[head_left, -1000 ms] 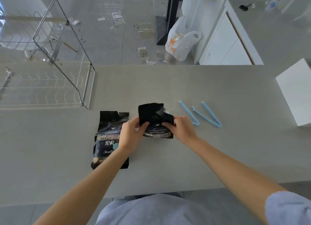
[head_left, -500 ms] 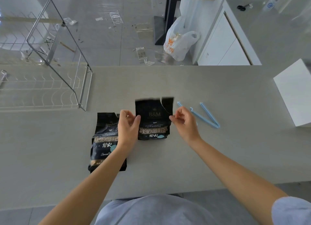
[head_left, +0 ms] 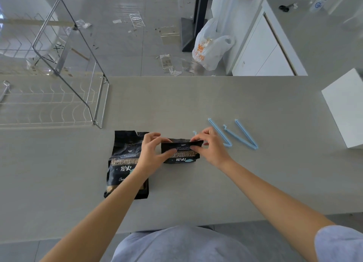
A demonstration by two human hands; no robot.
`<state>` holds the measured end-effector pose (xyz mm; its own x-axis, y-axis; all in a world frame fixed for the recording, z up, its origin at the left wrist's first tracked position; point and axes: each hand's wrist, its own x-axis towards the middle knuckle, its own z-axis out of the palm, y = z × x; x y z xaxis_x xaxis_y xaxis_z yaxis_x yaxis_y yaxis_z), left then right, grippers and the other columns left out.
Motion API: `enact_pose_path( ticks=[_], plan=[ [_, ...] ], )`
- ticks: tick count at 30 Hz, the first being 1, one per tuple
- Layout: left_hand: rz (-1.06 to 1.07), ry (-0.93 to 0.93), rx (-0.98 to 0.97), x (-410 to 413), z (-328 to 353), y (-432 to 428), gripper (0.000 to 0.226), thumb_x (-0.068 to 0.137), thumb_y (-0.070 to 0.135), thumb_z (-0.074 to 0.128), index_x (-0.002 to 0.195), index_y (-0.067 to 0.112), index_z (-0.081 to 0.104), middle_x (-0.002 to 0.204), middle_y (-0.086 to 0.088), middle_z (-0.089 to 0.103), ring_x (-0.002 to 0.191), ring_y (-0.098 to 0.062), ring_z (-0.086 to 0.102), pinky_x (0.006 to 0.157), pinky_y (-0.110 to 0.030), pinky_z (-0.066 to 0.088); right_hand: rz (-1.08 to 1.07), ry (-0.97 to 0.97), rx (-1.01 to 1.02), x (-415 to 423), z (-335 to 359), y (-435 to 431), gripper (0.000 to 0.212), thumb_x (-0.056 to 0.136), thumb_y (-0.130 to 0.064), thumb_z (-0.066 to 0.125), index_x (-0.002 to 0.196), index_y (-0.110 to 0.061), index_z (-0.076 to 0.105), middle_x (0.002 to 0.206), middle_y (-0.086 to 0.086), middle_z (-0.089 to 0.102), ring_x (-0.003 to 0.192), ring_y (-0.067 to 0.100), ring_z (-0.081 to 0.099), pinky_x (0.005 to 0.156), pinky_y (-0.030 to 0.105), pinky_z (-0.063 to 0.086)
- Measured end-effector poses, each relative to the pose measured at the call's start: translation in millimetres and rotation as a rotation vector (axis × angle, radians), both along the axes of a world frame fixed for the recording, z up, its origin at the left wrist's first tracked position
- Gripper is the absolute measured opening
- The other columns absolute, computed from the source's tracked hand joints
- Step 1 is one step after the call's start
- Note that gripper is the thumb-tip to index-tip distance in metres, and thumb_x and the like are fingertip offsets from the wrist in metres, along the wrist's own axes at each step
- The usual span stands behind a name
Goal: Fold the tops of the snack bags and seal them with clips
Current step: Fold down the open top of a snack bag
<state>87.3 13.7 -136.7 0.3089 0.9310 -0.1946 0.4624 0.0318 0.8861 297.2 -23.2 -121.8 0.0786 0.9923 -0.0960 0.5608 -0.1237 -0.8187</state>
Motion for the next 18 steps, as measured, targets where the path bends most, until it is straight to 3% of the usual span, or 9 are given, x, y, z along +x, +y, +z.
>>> enact_pose_path(
  ticks=[3,6,10,13,18],
  plan=[
    [-0.013,-0.006,-0.038,5.2,-5.3,-1.0,0.025,0.076,0.02,0.074,0.1,0.022,0.067,0.131,0.001,0.049,0.124,-0.017,0.042,0.107,-0.038,0.031,-0.014,0.036,-0.038,-3.9,-5.6,0.6,0.012,0.079,-0.01,0.072,0.09,-0.01,0.071,0.108,0.008,0.06,0.104,0.021,0.056,0.096,0.037,0.044],
    [0.05,-0.055,-0.065,9.7,-1.6,6.4,0.027,0.081,0.019,0.069,0.109,0.017,0.066,0.127,0.001,0.056,0.119,-0.021,0.05,0.103,-0.043,0.04,-0.038,0.1,-0.09,-10.2,-1.3,4.3,0.009,0.086,-0.012,0.064,0.091,-0.007,0.069,0.09,0.012,0.071,0.087,0.028,0.065,0.085,0.049,0.051],
    [0.055,-0.094,0.009,13.5,5.0,16.4,0.029,0.082,0.022,0.067,0.11,0.02,0.066,0.117,0.002,0.063,0.116,-0.018,0.051,0.1,-0.046,0.044,-0.079,-0.038,0.133,-10.3,1.6,3.9,0.01,0.089,-0.023,0.058,0.092,-0.017,0.066,0.081,0.002,0.072,0.076,0.021,0.065,0.069,0.04,0.053],
    [-0.003,0.055,-0.013,13.3,-1.6,11.1,0.031,0.083,0.024,0.065,0.113,0.015,0.065,0.13,0.0,0.056,0.124,-0.02,0.043,0.103,-0.049,0.038,0.002,-0.062,0.007,-9.9,-1.8,3.3,0.012,0.09,-0.02,0.059,0.094,-0.014,0.068,0.084,0.005,0.071,0.079,0.024,0.064,0.073,0.044,0.052],
    [0.003,-0.013,-0.08,9.0,-10.9,2.5,0.024,0.082,0.022,0.067,0.106,0.023,0.066,0.134,-0.002,0.05,0.127,-0.022,0.041,0.107,-0.042,0.033,-0.064,-0.1,0.105,-11.7,-12.3,-12.6,0.011,0.088,-0.022,0.059,0.093,-0.015,0.067,0.081,0.004,0.071,0.076,0.023,0.063,0.071,0.042,0.051]
  ],
)
